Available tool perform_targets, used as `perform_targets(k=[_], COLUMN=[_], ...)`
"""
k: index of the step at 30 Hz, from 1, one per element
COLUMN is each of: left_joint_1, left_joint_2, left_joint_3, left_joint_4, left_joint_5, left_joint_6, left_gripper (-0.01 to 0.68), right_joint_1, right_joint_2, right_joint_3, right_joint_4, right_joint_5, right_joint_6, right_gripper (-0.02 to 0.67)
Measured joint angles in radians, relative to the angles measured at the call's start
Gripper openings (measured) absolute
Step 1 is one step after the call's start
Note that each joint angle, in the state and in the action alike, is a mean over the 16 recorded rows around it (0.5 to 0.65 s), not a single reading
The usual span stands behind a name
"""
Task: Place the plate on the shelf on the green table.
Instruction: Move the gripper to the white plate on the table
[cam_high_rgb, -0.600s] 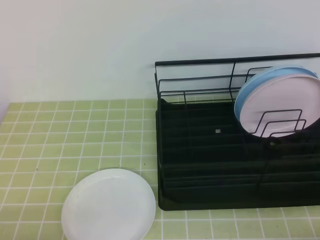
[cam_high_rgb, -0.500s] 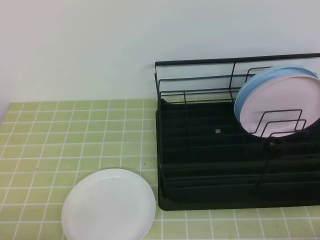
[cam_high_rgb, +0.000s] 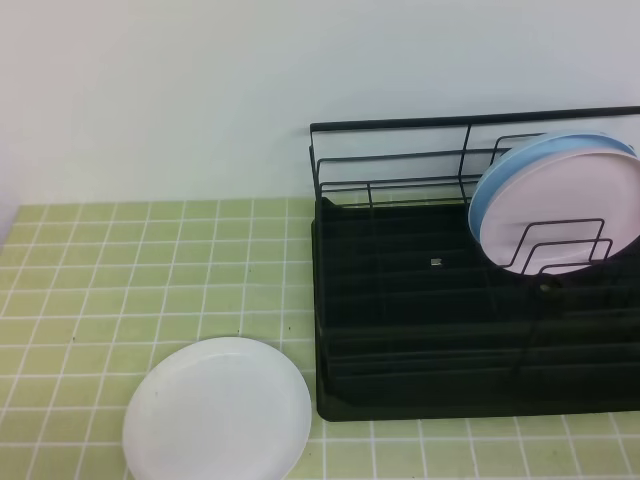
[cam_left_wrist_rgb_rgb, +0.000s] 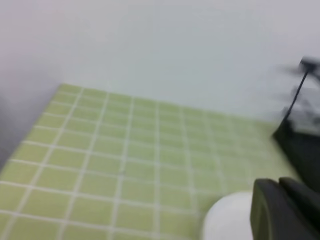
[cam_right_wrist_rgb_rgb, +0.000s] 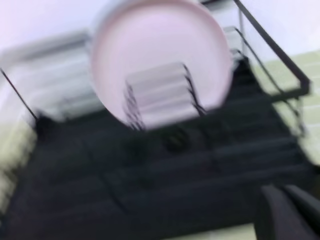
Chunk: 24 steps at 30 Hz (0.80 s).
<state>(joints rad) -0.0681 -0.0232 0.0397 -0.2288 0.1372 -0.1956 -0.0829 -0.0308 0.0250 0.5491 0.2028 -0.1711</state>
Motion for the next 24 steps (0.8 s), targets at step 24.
perform_targets(k=[24], left_joint_1=[0.0], left_joint_2=[0.015], left_joint_3=[0.0], left_joint_4=[-0.733], left_joint_5=[-0.19], left_joint_6=[-0.115], left_gripper=[0.0], right_joint_1=[0.0], right_joint_2=[0.0], right_joint_3=[0.0], right_joint_4=[0.979], right_joint_5=[-0.455], right_joint_6=[-0.088], right_gripper=[-0.003])
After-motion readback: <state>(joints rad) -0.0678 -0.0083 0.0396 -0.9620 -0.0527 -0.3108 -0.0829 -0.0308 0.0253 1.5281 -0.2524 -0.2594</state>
